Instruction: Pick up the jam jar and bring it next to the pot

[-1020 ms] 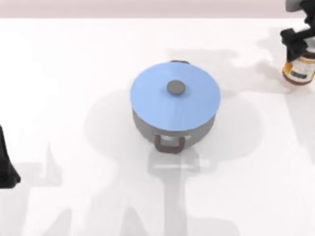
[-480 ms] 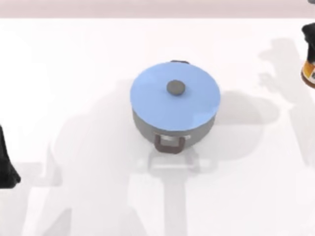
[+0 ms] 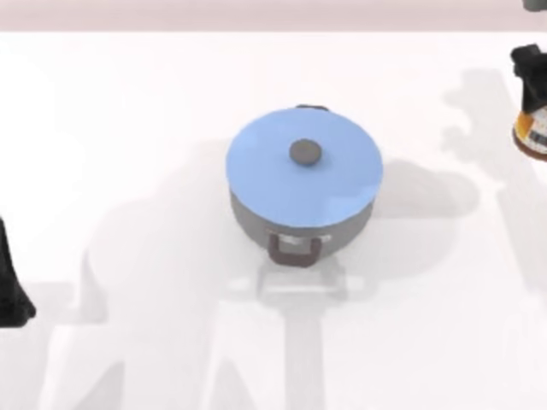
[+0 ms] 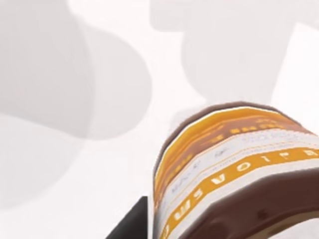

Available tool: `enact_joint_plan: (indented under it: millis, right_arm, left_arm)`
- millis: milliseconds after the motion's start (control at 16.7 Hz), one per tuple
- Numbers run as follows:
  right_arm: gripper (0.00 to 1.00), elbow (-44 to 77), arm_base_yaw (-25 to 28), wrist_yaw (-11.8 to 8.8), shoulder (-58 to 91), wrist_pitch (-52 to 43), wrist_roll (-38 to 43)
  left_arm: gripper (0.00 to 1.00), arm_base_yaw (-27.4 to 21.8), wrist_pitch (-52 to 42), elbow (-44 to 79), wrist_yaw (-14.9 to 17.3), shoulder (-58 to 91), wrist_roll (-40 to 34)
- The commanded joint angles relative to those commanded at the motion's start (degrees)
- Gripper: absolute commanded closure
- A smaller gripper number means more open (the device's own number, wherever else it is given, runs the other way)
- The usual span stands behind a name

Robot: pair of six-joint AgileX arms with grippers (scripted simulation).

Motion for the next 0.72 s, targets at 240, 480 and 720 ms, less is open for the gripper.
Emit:
enact_joint_plan:
  millis: [240,480,720]
  right_arm:
    - [1.0,-4.9,5.3,2.2,-0.9,4.0,11.9]
    - [1.0,-10.5,11.3,4.7,-2.0,8.5,25.5]
    - [1.0,-13.8,14.7,6.1,-2.6,11.1,32.0]
  left_arm:
    - [0.0,0.0,0.0,0.0,0.0,0.0,0.0]
    - [0.0,0.0,0.0,0.0,0.0,0.0,0.0]
    - [0.0,0.0,0.0,0.0,0.0,0.0,0.0]
